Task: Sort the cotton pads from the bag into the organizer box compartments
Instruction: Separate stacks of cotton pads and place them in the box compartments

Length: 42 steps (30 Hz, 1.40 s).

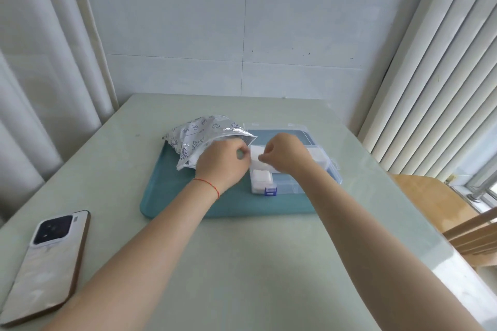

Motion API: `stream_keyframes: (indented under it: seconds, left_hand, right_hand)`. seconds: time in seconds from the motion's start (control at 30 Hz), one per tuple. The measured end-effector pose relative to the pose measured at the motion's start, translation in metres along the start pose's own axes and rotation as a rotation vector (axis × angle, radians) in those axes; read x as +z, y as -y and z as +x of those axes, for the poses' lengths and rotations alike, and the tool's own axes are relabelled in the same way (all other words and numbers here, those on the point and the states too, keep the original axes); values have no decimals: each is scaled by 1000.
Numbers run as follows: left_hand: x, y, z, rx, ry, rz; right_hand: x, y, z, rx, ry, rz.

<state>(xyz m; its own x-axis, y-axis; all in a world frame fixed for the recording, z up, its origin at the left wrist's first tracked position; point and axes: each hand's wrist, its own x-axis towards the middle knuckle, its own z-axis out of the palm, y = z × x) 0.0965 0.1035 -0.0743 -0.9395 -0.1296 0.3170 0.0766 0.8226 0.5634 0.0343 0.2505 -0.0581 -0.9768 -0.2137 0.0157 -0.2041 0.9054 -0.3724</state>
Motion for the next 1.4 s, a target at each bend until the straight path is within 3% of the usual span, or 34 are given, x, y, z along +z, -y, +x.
stream_keyframes:
  seconds: [0.1,0.13,0.2,0.27,0.5,0.73,0.97,1.13,1.23,1.33,1.4]
  left_hand:
    - [-23,18,6,1,-350,103]
    - [-28,28,9,-31,-351,158]
    - [-38,48,12,-129,-208,273]
    - [-43,64,12,-219,-134,245]
    - [-41,73,12,-224,-226,-77]
    - [-43,78,13,-223,-239,-159]
    - [-38,78,14,-228,-203,-152]
    - [-36,66,8,-174,-216,-271]
    - [-42,48,5,-285,-43,-617]
    - [-43,33,0,-455,329,-1020]
    - [-40,29,-3,-470,546,-1199]
  right_hand:
    - [9,23,7,-85,-88,146]
    - [13,34,7,-110,-67,176]
    - [22,50,7,-141,-1,185]
    - [32,63,8,-158,65,167]
    - [56,93,23,-27,94,281]
    - [62,100,29,124,177,612]
    - [30,64,25,101,187,639]
    - [8,41,12,-69,288,560]
    - [-6,35,0,-199,370,500]
    - [-15,33,-9,-254,364,557]
    - [-18,30,-12,-240,304,593]
